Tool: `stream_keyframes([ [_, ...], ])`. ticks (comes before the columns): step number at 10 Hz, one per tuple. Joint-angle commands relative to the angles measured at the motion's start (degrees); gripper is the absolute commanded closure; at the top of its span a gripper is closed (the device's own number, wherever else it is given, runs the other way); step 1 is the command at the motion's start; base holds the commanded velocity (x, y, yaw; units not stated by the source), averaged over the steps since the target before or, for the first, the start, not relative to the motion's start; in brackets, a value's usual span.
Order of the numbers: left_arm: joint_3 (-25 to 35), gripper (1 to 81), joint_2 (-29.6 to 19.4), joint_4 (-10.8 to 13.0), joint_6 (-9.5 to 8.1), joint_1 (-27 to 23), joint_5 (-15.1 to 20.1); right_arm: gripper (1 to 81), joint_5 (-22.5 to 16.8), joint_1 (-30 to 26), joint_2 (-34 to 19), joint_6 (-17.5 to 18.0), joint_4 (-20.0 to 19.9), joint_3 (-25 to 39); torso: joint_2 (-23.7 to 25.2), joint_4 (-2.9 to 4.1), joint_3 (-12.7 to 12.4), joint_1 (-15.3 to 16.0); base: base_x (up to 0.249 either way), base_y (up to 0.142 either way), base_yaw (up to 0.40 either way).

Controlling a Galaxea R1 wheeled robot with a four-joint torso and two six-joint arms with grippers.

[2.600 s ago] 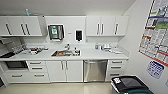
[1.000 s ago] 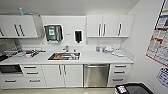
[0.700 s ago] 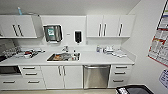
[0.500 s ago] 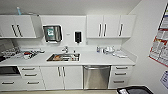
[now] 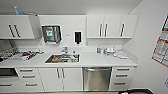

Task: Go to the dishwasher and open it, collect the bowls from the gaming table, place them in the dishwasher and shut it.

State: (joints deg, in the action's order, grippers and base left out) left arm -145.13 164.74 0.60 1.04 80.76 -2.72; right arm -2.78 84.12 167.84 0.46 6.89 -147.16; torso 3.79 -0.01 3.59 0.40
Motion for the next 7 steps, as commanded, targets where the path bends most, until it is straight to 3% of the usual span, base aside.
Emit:
stream_keyframes([
  [1, 0.11, 1.0, -0.73, -0.42, -0.25, -3.55, 2.63, 1.0, -2.93, -3.38, -0.29, -0.11, 0.14, -0.04, 0.0, 0.0, 0.0, 0.0, 0.092, 0.0, 0.0],
  [7, 0.28, 1.0, -0.73, -0.42, -0.25, -3.63, 2.63, 1.0, -3.02, -3.73, -0.29, -0.11, -0.12, -1.01, 0.0, 0.0, 0.0, 0.0, 0.087, 0.0, 0.0],
])
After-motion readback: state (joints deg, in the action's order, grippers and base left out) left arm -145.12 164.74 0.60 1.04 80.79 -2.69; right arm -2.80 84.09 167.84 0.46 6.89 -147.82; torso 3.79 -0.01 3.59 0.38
